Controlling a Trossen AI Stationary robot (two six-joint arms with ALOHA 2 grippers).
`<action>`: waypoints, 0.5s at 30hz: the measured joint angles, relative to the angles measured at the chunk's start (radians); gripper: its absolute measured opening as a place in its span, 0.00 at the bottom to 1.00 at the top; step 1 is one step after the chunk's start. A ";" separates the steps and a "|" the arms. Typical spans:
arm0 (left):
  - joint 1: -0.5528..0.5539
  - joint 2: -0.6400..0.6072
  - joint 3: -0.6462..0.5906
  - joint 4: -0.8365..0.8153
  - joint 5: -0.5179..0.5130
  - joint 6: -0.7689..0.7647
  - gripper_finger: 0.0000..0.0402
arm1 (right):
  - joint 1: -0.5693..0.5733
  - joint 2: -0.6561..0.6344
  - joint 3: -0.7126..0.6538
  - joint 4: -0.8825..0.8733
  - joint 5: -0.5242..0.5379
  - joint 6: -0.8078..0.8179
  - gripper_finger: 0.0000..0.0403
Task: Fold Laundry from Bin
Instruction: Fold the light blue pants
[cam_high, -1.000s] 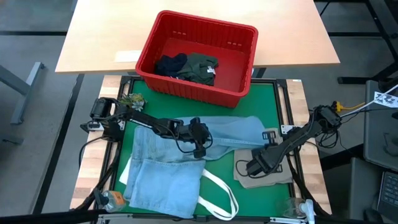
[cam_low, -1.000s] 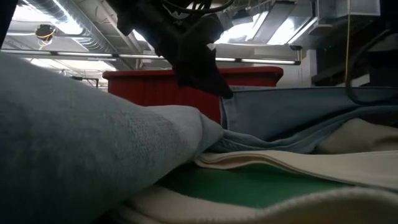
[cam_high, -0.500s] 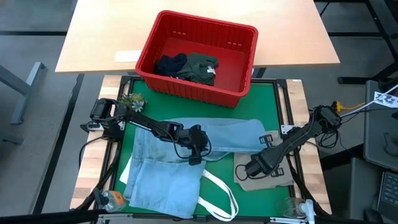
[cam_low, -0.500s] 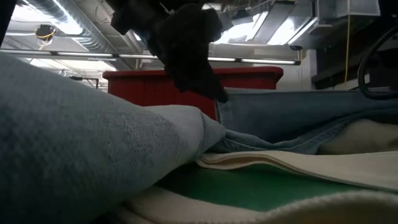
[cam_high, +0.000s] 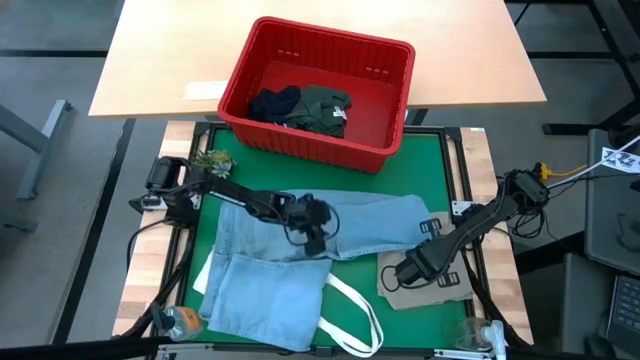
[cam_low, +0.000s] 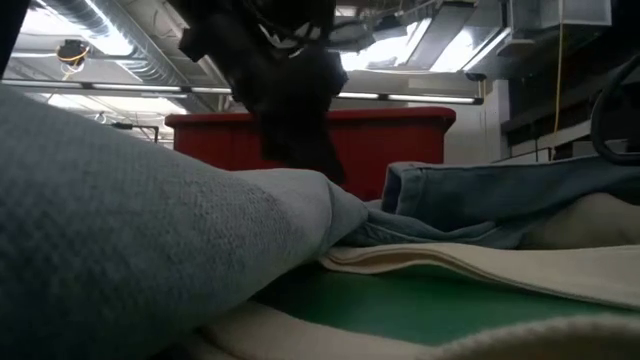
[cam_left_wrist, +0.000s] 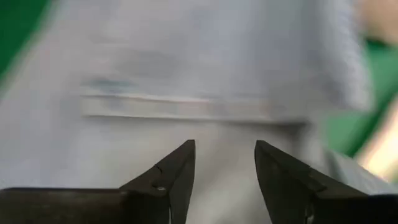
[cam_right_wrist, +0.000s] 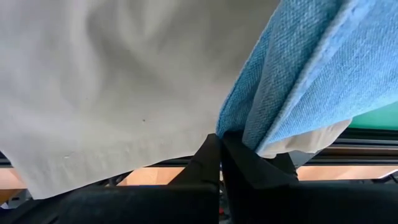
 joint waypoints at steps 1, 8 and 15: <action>0.013 0.000 0.000 0.001 -0.017 -0.014 0.40 | 0.000 0.000 0.000 0.000 0.002 0.000 0.01; 0.114 0.000 0.000 0.013 -0.033 -0.035 0.40 | 0.000 0.000 0.001 0.003 0.007 0.000 0.01; 0.166 0.004 0.000 0.068 -0.019 -0.032 0.40 | 0.000 0.000 0.002 0.004 0.009 0.000 0.01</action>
